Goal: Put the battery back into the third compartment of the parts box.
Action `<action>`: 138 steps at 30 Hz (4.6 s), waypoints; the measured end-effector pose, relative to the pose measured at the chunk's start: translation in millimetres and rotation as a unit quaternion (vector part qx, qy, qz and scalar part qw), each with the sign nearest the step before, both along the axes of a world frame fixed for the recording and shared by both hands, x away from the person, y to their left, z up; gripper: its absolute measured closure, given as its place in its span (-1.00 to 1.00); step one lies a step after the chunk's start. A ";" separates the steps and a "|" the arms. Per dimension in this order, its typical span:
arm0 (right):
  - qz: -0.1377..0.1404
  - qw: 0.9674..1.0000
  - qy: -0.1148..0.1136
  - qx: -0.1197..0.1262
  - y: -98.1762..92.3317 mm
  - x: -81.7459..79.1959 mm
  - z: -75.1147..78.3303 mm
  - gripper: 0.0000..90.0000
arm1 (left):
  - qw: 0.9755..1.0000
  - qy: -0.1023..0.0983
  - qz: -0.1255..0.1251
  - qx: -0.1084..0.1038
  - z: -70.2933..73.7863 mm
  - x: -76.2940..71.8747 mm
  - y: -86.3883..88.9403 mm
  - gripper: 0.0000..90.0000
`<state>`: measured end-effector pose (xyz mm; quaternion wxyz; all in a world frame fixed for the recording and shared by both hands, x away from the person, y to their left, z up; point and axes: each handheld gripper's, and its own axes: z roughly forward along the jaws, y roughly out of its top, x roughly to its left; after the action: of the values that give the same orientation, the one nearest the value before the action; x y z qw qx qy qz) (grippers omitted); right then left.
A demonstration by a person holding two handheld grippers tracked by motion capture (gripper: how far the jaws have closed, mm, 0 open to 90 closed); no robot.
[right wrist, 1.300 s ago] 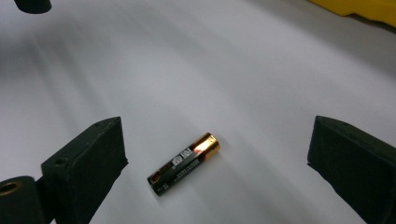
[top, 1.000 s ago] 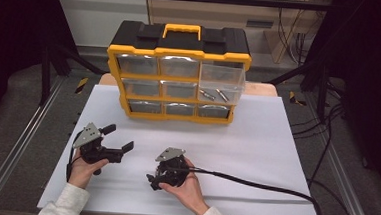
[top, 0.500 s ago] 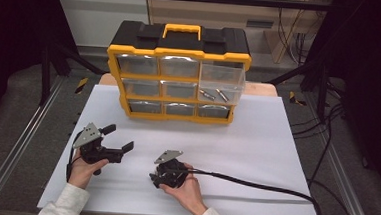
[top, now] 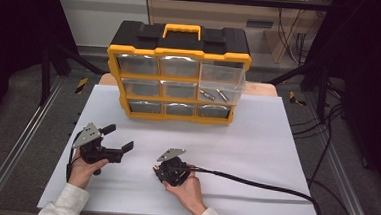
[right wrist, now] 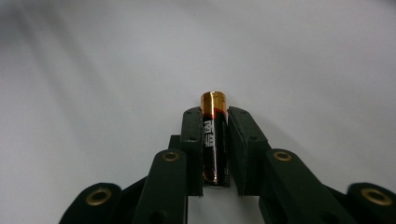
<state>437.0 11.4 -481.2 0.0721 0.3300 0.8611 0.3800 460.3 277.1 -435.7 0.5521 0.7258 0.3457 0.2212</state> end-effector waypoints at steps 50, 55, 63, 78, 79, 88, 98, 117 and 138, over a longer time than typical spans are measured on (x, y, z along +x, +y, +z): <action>-0.056 0.981 -0.148 0.112 -129.7 1.7 167.7 0.72 | 1.000 0.001 0.000 0.005 -0.6 0.2 -0.9 -0.96; -0.058 0.978 -0.158 0.123 -138.4 2.3 187.4 0.72 | 1.000 0.001 -0.001 0.005 -0.6 0.2 -0.9 -0.96; -0.066 0.973 -0.181 0.125 -145.8 4.3 216.9 0.72 | 1.000 0.000 -0.001 0.005 -0.6 0.3 -0.6 -0.96; -0.090 0.967 -0.204 0.125 -151.7 19.8 256.3 0.72 | 1.000 0.000 -0.002 0.005 -0.5 0.3 -0.3 -0.96; -0.091 0.967 -0.206 0.123 -152.0 21.9 257.6 0.72 | 1.000 0.000 -0.002 0.005 -0.5 0.3 -0.2 -0.96; -0.124 0.964 -0.210 0.105 -159.3 47.2 266.0 0.72 | 1.000 0.001 -0.001 0.003 -0.6 0.5 0.2 -0.96; -0.153 0.963 -0.210 0.075 -163.9 72.4 265.0 0.72 | 1.000 0.002 -0.002 0.004 -0.9 0.6 -0.4 -0.96; -0.187 0.966 -0.178 0.031 -170.0 97.6 244.4 0.71 | 1.000 0.002 -0.002 0.004 -1.2 0.8 -0.7 -0.96; -0.172 0.948 -0.245 0.111 -176.8 61.9 244.8 -0.58 | 1.000 0.001 -0.003 0.007 -1.0 -0.1 -2.1 -0.96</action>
<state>498.8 -165.4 -236.4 0.3081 0.3760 0.6996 0.5237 460.3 275.0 -436.7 0.5472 0.7309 0.3425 0.2213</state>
